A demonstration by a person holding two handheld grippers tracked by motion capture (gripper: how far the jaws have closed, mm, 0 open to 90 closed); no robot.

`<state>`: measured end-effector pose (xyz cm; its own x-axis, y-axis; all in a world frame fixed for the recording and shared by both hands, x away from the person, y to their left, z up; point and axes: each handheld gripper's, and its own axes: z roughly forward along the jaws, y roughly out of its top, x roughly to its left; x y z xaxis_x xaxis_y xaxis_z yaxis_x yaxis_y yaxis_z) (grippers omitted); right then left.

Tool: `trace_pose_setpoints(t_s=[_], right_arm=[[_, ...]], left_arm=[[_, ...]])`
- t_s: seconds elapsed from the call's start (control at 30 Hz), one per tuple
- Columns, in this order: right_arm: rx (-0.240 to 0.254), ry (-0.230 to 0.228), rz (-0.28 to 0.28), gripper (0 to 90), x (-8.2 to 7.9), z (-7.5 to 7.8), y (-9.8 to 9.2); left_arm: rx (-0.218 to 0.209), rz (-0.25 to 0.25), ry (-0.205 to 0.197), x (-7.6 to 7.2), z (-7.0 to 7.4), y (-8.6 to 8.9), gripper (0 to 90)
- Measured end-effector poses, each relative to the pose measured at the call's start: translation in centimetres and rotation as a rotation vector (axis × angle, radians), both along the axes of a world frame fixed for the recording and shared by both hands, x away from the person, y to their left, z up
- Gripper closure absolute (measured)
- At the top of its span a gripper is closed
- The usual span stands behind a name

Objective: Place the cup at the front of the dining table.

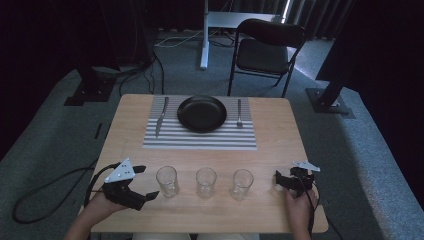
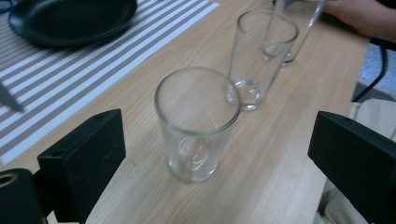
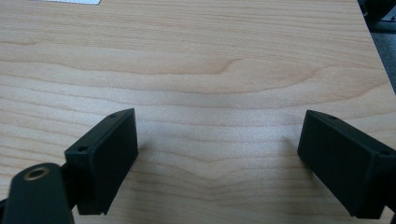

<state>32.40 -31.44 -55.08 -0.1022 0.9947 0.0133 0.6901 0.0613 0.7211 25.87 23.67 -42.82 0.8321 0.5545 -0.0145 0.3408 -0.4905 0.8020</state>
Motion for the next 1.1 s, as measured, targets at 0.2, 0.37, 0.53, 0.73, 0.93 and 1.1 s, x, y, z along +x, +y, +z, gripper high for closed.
trace_pose_setpoints(t_s=[0.2, 0.37, 0.53, 0.73, 0.93, 1.1], right_arm=[[0.0, 0.0, 0.0, 11.6, 0.0, 0.0, 0.0], [0.0, 0.0, 0.0, 11.6, 0.0, 0.0, 0.0], [0.0, 0.0, 0.0, 11.5, 0.0, 0.0, 0.0], [0.0, 0.0, 0.0, 11.6, 0.0, 0.0, 0.0], [0.0, 0.0, 0.0, 11.5, 0.0, 0.0, 0.0], [0.0, 0.0, 0.0, 11.6, 0.0, 0.0, 0.0]], left_arm=[[-0.003, -0.015, -0.001, 0.5, 0.5, -0.9, 4.5], [0.008, -0.038, 0.006, 1.1, 0.7, -2.0, 4.5], [0.017, -0.06, 0.019, 1.7, 0.6, -3.2, 4.5], [0.037, -0.086, 0.024, 2.2, 0.6, -4.6, 4.5], [0.049, -0.098, 0.03, 2.7, 0.7, -5.7, 4.5], [0.055, -0.113, 0.042, 3.1, 0.4, -6.8, 4.5]])
